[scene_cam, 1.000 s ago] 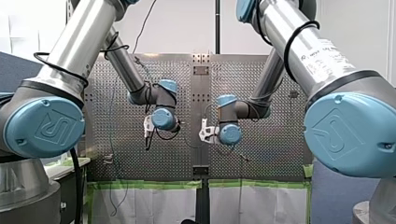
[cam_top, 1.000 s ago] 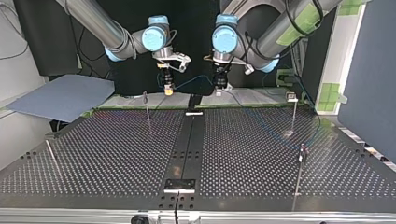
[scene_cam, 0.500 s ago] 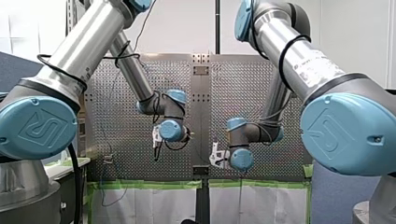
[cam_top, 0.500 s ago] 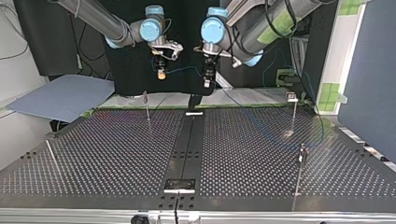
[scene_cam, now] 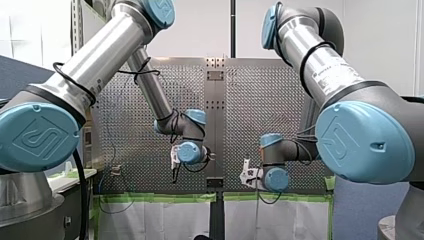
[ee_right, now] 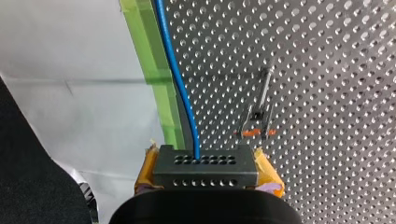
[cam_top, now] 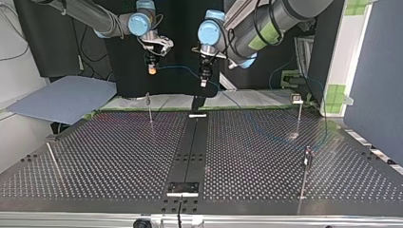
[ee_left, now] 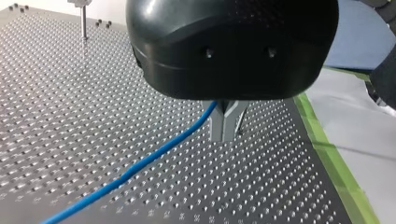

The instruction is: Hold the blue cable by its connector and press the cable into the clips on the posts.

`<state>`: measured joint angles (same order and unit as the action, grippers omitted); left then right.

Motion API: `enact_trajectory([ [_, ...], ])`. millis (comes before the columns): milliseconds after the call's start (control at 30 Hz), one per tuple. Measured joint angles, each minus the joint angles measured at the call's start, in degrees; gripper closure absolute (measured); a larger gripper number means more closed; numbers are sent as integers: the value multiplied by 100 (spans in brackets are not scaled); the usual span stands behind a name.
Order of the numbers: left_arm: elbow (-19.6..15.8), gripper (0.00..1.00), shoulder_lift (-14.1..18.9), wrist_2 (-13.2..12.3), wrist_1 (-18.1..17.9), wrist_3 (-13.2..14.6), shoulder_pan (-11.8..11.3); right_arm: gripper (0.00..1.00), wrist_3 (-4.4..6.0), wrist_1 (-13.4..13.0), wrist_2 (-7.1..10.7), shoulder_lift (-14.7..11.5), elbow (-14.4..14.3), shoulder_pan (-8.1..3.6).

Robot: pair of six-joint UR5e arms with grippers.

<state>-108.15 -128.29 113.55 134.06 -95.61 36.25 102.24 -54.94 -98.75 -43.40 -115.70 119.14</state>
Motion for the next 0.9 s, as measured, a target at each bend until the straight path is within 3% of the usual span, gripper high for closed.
enact_trajectory([
  [133, 189, 100, -190, 23, 9, -57, 114, 100, -68, -178, 164, 0, -178, -178],
  [300, 419, 100, -419, 78, -70, -159, 244, 100, -120, -403, 234, 0, -393, -402],
  [500, 682, 100, -684, 105, -43, -266, 426, 100, -22, -685, 427, 1, -340, -661],
  [800, 1212, 100, -1214, 157, -22, -434, 732, 100, 198, -1144, 776, 1, -51, -912],
  [900, 1380, 100, -1382, 218, -119, -507, 787, 100, 215, -1235, 840, 2, -4, -1002],
])
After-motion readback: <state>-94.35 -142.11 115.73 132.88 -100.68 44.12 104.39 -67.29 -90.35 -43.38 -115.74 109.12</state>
